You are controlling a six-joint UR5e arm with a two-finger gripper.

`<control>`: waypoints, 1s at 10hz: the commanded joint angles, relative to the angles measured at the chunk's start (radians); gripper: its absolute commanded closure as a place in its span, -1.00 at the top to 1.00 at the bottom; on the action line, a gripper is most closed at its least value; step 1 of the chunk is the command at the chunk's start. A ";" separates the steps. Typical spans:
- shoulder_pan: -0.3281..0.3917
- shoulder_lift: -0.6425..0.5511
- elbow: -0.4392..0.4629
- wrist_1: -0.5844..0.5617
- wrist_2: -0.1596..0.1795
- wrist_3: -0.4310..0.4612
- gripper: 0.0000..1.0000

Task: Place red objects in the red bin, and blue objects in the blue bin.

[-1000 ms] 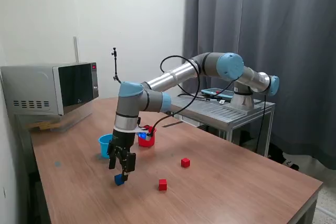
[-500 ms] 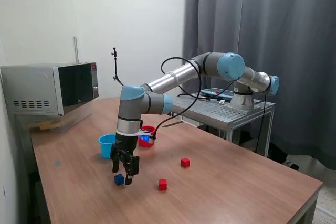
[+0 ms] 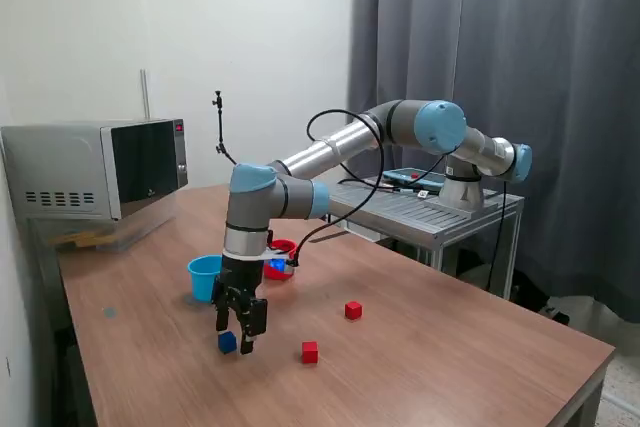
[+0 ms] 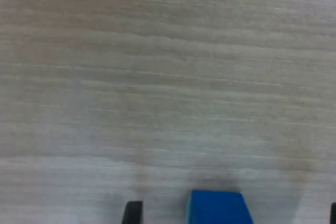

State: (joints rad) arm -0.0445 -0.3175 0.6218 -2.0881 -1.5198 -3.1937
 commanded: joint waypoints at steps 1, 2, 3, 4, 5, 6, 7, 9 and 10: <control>0.000 0.000 -0.011 -0.001 0.000 -0.009 1.00; 0.000 0.000 -0.011 0.000 0.000 -0.009 -1.00; 0.000 0.000 -0.008 0.000 0.000 -0.009 -1.00; 0.000 0.000 -0.010 0.000 -0.002 -0.009 -1.00; 0.000 0.000 -0.010 0.000 -0.002 -0.009 -1.00; 0.000 0.000 -0.008 0.000 -0.002 -0.009 -1.00; 0.000 0.000 -0.010 -0.001 -0.003 -0.009 -1.00; 0.000 0.000 -0.010 0.000 -0.007 -0.009 -1.00; 0.000 -0.011 -0.010 0.000 -0.011 -0.009 -1.00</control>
State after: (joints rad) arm -0.0445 -0.3206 0.6127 -2.0879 -1.5261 -3.2029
